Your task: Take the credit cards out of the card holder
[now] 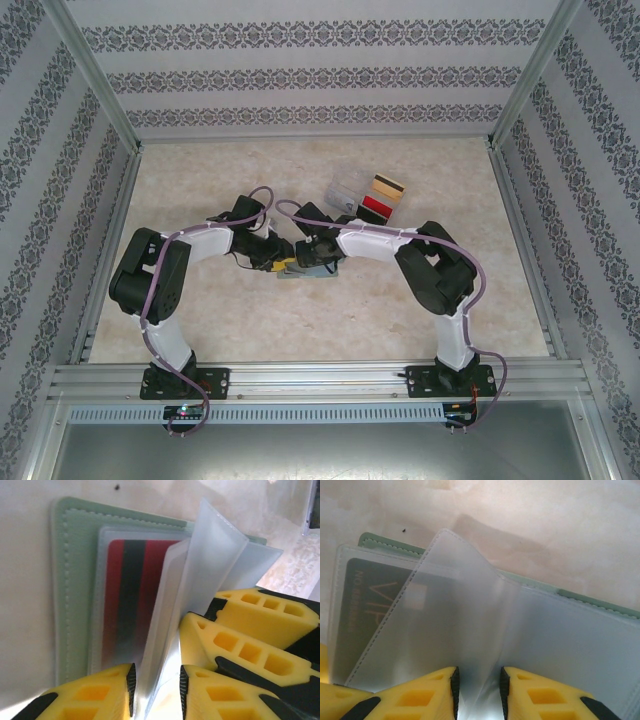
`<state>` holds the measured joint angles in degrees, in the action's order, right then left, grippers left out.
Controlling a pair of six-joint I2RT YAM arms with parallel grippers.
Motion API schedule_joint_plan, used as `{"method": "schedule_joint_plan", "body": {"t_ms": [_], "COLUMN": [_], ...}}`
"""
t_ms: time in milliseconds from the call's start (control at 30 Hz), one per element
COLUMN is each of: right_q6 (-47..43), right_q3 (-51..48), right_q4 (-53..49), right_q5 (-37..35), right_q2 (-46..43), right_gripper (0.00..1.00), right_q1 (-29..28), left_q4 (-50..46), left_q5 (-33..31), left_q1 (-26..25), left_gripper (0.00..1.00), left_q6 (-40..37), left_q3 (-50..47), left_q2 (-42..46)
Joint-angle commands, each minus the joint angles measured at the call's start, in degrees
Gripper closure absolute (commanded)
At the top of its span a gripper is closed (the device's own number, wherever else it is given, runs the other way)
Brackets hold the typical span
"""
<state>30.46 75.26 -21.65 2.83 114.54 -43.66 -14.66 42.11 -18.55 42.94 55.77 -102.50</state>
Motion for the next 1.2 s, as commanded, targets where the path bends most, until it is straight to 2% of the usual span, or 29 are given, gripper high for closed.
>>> {"method": "schedule_joint_plan", "body": {"t_ms": [0,133,233,567,767,933,1167], "right_q6": [1.79,3.86,5.09,8.27,8.35,7.09,5.38], "right_q3": [-2.41,-4.07,-6.00,-16.11,-18.66,-18.37,-15.07], "right_q4": [0.24,3.03,4.97,9.82,11.06,11.10,10.17], "right_q5": [1.27,4.76,4.78,-2.16,-4.23,-3.17,0.47], "right_q2": [-1.52,-4.78,-8.53,-20.01,-23.51,-23.17,-18.21], "right_gripper": [0.69,0.68,0.64,0.58,0.57,0.58,0.68], "right_q1": [1.23,2.68,3.47,6.95,7.46,7.30,5.93], "left_q4": [2.06,3.46,5.89,10.26,10.71,7.02,0.89], "left_q5": [2.69,3.93,5.61,7.93,7.49,3.14,-5.16], "left_q1": [-0.71,-0.94,-1.36,-5.25,-6.49,-6.00,-4.22], "left_gripper": [0.68,0.67,0.65,0.51,0.47,0.49,0.62], "left_q6": [-0.12,0.40,1.79,4.54,5.29,3.83,2.71], "left_q3": [1.45,1.29,1.08,5.25,7.25,7.31,5.84], "left_q2": [1.51,1.43,1.33,-1.13,-3.46,-1.74,0.55]}}
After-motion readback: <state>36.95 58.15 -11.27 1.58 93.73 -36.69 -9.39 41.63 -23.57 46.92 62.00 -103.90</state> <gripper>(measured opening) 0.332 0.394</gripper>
